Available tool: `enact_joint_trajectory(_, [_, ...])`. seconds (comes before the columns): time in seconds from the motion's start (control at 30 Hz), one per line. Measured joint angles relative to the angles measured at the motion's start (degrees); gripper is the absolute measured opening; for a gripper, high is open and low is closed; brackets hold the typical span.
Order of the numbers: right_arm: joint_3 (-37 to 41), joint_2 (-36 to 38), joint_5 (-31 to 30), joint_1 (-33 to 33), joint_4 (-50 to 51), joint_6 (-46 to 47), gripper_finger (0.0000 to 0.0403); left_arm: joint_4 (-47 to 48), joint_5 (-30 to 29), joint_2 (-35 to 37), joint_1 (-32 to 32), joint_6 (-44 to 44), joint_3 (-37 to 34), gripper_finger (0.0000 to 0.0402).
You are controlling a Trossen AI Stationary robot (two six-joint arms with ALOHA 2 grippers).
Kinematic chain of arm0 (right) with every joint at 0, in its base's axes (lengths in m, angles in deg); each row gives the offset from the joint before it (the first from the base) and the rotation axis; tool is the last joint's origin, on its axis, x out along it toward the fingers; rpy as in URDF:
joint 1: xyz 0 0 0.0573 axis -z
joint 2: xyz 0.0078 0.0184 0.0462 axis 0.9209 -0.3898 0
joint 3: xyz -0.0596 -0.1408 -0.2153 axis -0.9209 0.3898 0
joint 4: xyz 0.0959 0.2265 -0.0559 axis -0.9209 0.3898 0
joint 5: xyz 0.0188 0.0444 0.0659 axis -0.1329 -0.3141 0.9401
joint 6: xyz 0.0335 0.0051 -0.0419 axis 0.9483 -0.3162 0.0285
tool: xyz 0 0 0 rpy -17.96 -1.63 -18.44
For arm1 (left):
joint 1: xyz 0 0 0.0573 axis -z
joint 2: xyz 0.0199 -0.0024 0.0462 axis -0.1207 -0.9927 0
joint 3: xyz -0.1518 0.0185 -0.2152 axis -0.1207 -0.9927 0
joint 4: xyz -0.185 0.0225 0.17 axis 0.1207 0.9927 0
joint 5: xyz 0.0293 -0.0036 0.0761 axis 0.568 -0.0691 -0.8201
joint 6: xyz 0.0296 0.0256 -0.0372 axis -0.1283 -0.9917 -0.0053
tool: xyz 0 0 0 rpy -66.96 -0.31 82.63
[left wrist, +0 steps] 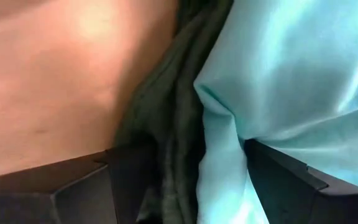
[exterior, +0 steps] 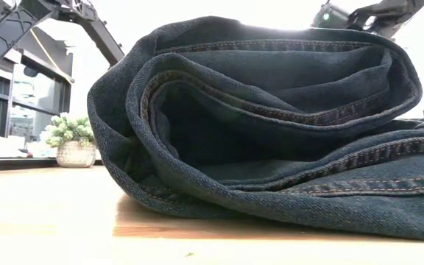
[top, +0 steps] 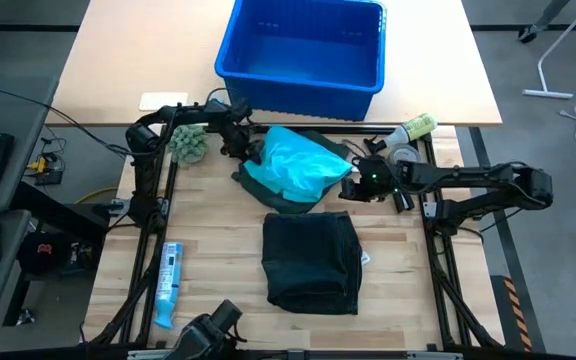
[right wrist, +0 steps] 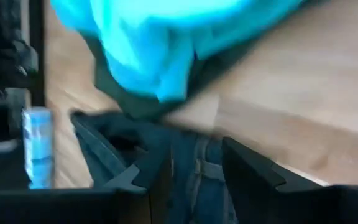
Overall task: Fold laundry
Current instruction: Stack the stacked clothes on top of the black pants
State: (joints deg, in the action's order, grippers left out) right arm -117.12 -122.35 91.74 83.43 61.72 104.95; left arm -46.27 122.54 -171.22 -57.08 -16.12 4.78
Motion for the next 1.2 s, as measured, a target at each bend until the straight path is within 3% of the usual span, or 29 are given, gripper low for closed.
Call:
enact_joint_trajectory(0.2, [0.23, 5.83, -15.68, -2.07, 8.68, 13.31, 0.0124, 1.42, -0.55, -0.37, 1.86, -2.53, 0.04, 0.0234])
enact_joint_trajectory(0.3, [1.99, 5.91, -17.12, -3.92, 8.51, 19.0, 0.0124, 1.68, -0.89, -0.39, 2.51, -2.57, 0.03, 0.0234])
enact_joint_trajectory(0.4, [5.08, 5.73, -18.97, -4.38, 4.12, 23.25, 0.0124, 1.25, -1.92, -0.41, 2.93, -2.51, -0.01, 0.0234])
enact_joint_trajectory(0.5, [9.29, 5.54, -21.27, -3.24, -6.61, 27.61, 0.0124, 0.44, -1.9, -0.41, 2.93, -1.09, -0.02, 0.0234])
enact_joint_trajectory(0.63, [13.87, 2.43, -19.46, -2.09, -19.12, 28.46, 0.0124, 0.12, -1.44, -0.47, 2.85, -0.59, -0.07, 0.0234])
enact_joint_trajectory(0.77, [13.24, -0.68, -15.32, -2.11, -20.2, 27.32, 0.0124, 0.13, -1.11, -0.53, 2.5, -0.58, -0.11, 0.0234])
enact_joint_trajectory(0.93, [9.87, -3.56, -12.63, -1.76, -17.92, 17.09, 0.0124, 0.15, -1.31, -0.54, 2.51, -0.54, -0.11, 0.0234])
enact_joint_trajectory(1.2, [9.68, -11.41, -12.96, 2.1, -24.53, 24.14, 0.0124, 0.28, -1.66, -0.54, 2.53, 0.92, -0.09, 0.0234])
